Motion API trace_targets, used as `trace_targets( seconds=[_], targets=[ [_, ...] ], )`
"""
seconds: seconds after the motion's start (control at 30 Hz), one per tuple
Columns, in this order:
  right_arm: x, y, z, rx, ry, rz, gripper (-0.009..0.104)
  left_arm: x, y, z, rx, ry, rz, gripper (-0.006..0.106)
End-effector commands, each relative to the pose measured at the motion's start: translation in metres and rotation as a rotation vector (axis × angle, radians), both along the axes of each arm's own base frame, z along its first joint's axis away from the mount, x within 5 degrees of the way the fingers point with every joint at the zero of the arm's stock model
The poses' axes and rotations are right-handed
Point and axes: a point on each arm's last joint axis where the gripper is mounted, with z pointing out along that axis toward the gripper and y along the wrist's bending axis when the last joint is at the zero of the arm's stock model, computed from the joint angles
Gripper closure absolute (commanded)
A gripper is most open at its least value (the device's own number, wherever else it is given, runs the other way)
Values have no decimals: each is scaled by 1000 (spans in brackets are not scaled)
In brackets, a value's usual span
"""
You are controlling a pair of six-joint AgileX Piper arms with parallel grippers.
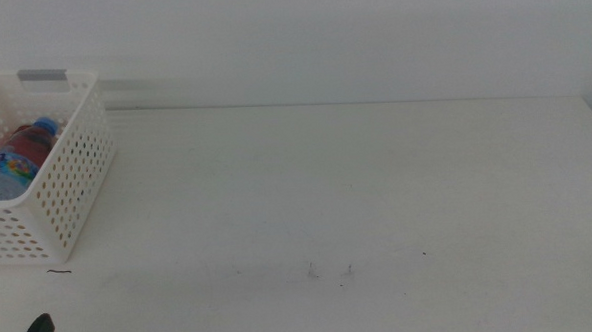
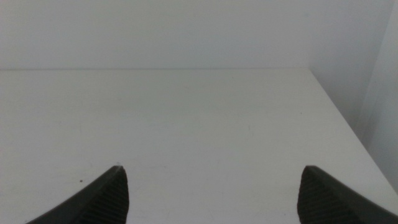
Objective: Use arms to grab the bottles and put them into the dustbin to the left of the table.
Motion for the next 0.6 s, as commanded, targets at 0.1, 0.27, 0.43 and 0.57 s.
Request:
trace_targets(
  seconds=[0.1, 0.27, 0.43, 0.57],
  targets=[
    [0, -1, 0, -13, -16, -9, 4, 0, 0, 2, -16, -24, 4, 7],
    [0, -1, 0, -13, -16, -9, 4, 0, 2, 2, -15, -24, 34, 7],
    [0, -1, 0, -13, -16, -9, 4, 0, 3, 2, -15, -26, 64, 7],
    [0, -1, 0, -13, -16, -9, 4, 0, 3, 3, -15, -28, 64, 7]
  ],
)
